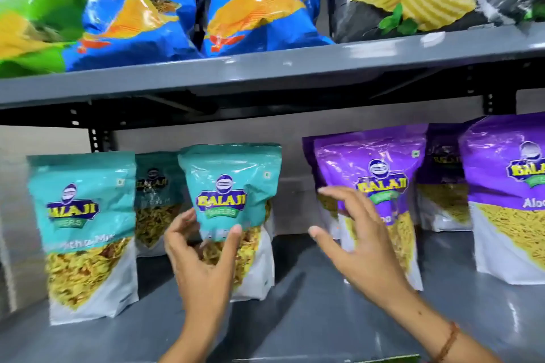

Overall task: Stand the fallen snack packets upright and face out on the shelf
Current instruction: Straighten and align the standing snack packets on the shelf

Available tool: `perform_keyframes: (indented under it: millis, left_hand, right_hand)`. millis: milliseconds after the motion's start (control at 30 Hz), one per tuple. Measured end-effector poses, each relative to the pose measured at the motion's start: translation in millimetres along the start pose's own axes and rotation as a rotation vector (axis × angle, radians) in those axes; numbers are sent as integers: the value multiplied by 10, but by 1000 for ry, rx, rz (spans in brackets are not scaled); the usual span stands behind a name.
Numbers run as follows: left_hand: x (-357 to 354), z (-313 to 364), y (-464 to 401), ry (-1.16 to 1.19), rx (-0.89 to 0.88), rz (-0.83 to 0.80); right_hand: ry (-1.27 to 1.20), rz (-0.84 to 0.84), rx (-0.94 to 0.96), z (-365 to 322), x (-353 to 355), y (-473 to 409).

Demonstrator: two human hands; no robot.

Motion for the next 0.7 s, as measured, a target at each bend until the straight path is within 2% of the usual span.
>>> perform_keyframes:
  millis: [100,167,233,267,333,467,700]
  left_hand:
    - [338,-438,-197,-139,192,-213]
    - [416,-802,-261,-147,365,-482]
    - [403,-1062,-227,-101,515,-755]
    - [382,-1148,-211,-95,545,-847]
    - [374,-1290,-215,-144,542,-927]
    - [354,-1474,-283,-256,530,-906]
    - [280,-1313,-252,-404,476,-884]
  right_hand:
    - [-113,-323,-165,80,-690,-166]
    - [-266,-572,-334,274,-1126,-178]
    - [-422,-745,-462,452,-1459,-118]
    - [-477,-768,-506,511,-1557,-84]
    - [-527,-712,-541,589,-1667,-33]
    - [-602,-604,-604,629,-1701,3]
    - [-642,-590,-668,689,-1565,60]
Point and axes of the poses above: each hand's wrist, its own y-axis away from the middle knuckle, its own x-axis out of the back of the hand, z = x × y, the point moved 5 cm from there along -y, towards the middle knuckle, and after that the axes turned 12 degrees about -z, right-handed, at the moved point
